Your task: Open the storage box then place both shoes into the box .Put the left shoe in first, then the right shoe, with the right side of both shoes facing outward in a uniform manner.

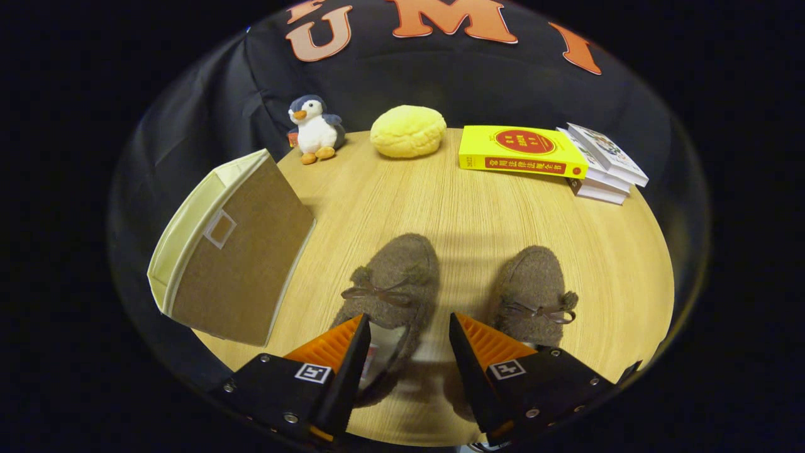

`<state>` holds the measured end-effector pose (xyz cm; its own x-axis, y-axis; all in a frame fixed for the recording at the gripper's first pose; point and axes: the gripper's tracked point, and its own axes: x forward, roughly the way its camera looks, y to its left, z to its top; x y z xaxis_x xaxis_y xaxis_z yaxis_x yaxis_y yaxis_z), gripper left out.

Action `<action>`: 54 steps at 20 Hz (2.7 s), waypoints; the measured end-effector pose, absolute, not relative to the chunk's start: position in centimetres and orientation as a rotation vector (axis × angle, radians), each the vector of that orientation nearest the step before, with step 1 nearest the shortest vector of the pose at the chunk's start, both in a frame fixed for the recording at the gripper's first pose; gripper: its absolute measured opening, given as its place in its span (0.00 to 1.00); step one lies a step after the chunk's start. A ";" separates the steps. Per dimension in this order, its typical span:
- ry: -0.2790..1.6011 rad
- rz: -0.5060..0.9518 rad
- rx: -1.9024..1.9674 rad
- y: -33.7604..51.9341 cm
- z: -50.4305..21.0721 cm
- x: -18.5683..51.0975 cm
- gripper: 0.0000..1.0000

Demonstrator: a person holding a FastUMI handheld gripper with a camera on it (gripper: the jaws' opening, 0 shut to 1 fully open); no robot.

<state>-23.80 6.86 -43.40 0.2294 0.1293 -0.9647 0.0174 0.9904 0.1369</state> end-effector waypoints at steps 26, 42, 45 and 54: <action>1.267 0.026 0.198 12.4 -37.6 -14.5 0.03; 1.357 0.221 0.197 30.5 -34.6 -10.6 0.03; 1.426 0.216 0.169 32.5 -36.7 -11.8 0.03; 1.575 0.152 0.136 36.0 -41.4 -13.5 0.04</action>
